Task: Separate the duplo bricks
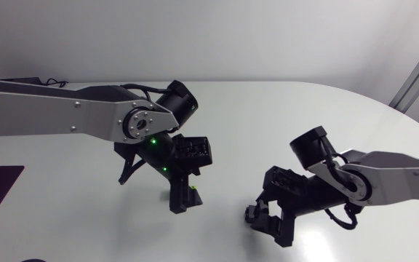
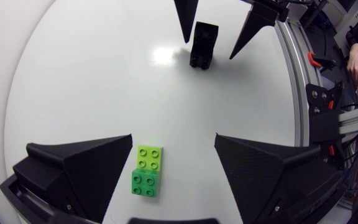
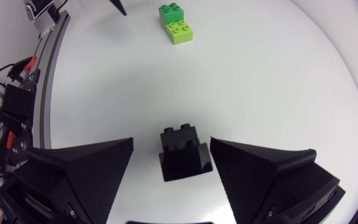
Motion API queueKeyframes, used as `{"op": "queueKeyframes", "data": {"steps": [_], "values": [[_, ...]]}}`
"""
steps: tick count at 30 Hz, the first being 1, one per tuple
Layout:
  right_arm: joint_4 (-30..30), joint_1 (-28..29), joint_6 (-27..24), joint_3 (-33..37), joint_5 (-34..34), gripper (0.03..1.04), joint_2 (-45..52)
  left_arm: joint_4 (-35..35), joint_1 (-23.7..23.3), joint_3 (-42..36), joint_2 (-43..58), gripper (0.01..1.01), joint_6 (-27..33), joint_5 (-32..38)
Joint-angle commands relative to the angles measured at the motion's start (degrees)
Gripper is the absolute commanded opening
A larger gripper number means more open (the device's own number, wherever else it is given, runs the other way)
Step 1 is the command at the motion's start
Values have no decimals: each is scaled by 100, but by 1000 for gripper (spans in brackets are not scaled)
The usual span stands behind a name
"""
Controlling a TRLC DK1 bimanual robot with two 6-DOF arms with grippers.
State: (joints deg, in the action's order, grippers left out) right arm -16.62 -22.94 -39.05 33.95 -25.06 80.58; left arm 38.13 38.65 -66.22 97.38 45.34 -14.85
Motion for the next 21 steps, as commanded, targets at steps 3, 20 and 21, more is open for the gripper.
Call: {"op": "queueKeyframes", "data": {"steps": [3, 20, 21], "values": [[-227, 132, -393, -258, 36, 903, -288, 37, 46, 109, -141, 920, -52, -70], [-676, 290, -1254, 340, -166, 611, 222, 37, 2, 144, -132, 920, -17, -70], [-702, 290, -1272, 375, -166, 611, 266, 37, 11, 135, -114, 920, -17, -70]]}}
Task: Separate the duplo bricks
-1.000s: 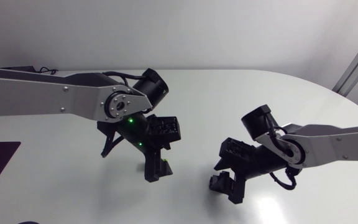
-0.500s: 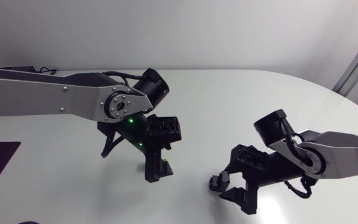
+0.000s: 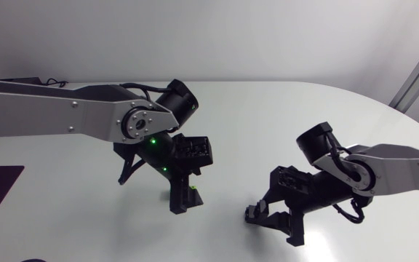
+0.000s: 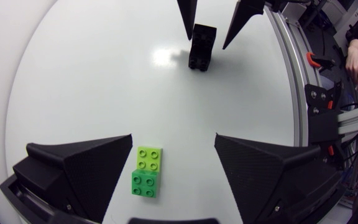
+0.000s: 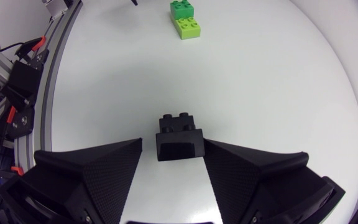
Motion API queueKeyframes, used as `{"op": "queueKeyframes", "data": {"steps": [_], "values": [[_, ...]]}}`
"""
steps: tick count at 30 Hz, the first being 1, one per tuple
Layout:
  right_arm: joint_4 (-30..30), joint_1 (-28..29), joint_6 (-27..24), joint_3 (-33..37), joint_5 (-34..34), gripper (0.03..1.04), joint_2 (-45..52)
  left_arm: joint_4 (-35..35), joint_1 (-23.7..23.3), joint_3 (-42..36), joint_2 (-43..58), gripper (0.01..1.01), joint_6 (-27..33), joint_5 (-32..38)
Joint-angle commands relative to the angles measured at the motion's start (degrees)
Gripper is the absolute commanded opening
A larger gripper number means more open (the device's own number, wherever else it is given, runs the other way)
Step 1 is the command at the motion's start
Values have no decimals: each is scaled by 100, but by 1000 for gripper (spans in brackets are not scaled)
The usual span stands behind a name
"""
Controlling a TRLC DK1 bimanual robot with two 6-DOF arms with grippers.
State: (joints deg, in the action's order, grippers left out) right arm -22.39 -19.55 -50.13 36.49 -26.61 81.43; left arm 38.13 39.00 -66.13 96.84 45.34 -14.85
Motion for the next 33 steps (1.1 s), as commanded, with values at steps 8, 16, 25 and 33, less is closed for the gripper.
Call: {"op": "queueKeyframes", "data": {"steps": [8, 16, 25, 33], "values": [[-230, -102, -322, 201, -11, 459, 400, 37, -16, 100, 28, 920, -8, -70], [-626, -172, -428, 201, -81, 272, 189, 10, 2, 109, 55, 920, 27, -88], [-1285, 347, -155, 324, -1092, 272, -1305, 2, -7, 109, -526, 920, 221, -1573], [-1751, 672, 276, 464, -2059, 272, -2157, 37, 81, -181, -543, 918, 133, -2593]]}}
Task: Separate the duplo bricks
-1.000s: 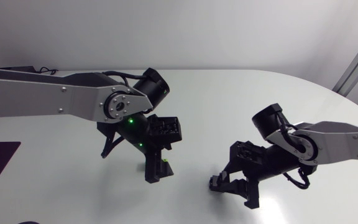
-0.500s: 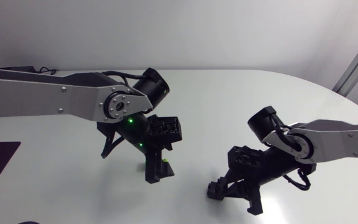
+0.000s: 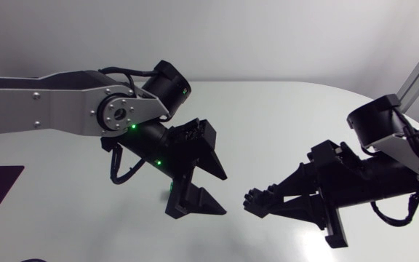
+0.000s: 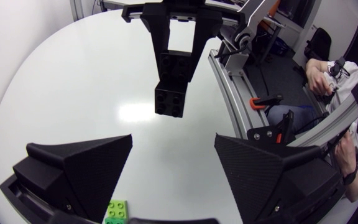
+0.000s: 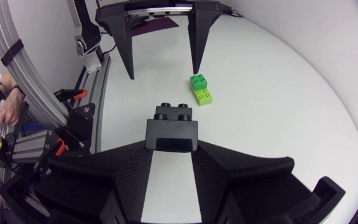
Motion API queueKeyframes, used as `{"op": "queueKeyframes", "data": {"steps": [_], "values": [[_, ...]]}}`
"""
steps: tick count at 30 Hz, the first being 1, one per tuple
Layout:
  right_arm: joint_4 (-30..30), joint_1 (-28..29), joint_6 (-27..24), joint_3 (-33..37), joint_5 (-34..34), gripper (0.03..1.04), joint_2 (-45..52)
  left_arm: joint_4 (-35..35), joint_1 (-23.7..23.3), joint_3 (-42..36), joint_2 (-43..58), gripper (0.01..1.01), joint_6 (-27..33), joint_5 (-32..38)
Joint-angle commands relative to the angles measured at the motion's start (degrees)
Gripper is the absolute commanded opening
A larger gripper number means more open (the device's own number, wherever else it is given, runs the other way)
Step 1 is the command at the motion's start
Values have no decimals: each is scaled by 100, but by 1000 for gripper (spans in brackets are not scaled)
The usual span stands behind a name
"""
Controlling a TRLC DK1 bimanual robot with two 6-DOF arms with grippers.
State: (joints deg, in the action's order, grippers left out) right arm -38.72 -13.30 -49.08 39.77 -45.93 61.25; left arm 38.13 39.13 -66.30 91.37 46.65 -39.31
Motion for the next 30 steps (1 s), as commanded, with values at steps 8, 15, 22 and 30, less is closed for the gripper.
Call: {"op": "queueKeyframes", "data": {"steps": [8, 15, 22, 30], "values": [[-92, -41, 531, 242, -513, 272, -263, 28, 77, -383, 135, 910, -209, -604], [-48, -147, 716, 277, -654, 272, -289, 28, 42, -419, 267, 908, -236, -754], [110, -270, 997, 216, -724, 272, -421, 28, 6, -550, 355, 820, -341, -991], [391, -463, 1340, 128, -768, 272, -527, 81, -11, -603, 399, 703, -473, -1439]]}}
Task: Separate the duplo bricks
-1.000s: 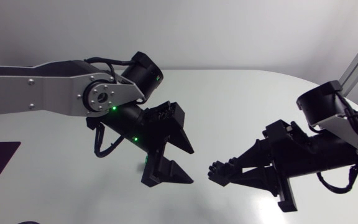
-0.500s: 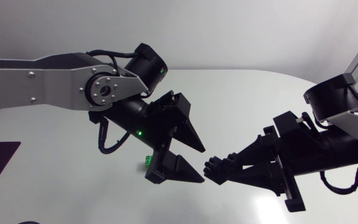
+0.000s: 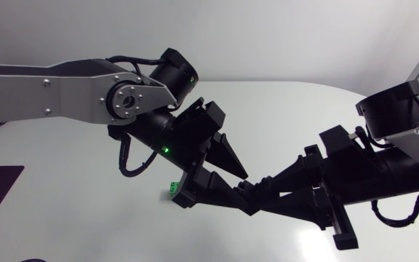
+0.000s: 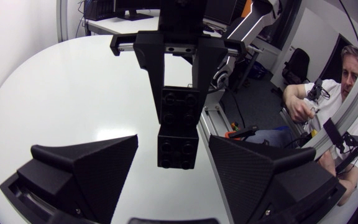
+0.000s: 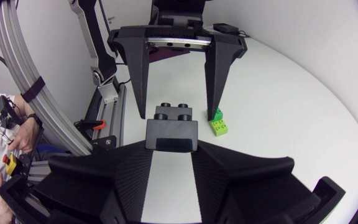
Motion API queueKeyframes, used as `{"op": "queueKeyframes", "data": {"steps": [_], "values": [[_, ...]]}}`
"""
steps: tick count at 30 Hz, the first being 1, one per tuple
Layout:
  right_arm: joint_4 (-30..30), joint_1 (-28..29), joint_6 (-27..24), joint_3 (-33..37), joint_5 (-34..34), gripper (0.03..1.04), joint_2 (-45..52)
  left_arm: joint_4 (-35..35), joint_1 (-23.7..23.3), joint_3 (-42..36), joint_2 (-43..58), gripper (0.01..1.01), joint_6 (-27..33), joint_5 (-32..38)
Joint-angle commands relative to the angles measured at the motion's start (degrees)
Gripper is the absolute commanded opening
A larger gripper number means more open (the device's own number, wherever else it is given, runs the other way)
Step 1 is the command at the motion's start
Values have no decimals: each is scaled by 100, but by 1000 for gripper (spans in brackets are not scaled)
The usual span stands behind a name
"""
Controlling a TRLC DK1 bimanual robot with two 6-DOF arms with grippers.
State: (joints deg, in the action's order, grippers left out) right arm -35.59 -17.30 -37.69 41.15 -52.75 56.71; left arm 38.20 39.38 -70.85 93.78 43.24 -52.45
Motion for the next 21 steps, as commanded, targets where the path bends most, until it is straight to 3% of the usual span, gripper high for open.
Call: {"op": "queueKeyframes", "data": {"steps": [1, 12, 18, 21], "values": [[97, -81, 236, -10, -86, 272, -99, 92, -26, -140, 158, 677, -132, -169], [105, -116, 333, -45, -130, 272, -230, 311, 0, -69, 194, 616, 35, -275], [88, -151, 368, -63, -156, 272, -309, 347, 0, -105, 194, 292, 35, -319], [79, -160, 368, -98, -165, 272, -353, 399, 0, -113, 194, 290, 44, -451]]}}
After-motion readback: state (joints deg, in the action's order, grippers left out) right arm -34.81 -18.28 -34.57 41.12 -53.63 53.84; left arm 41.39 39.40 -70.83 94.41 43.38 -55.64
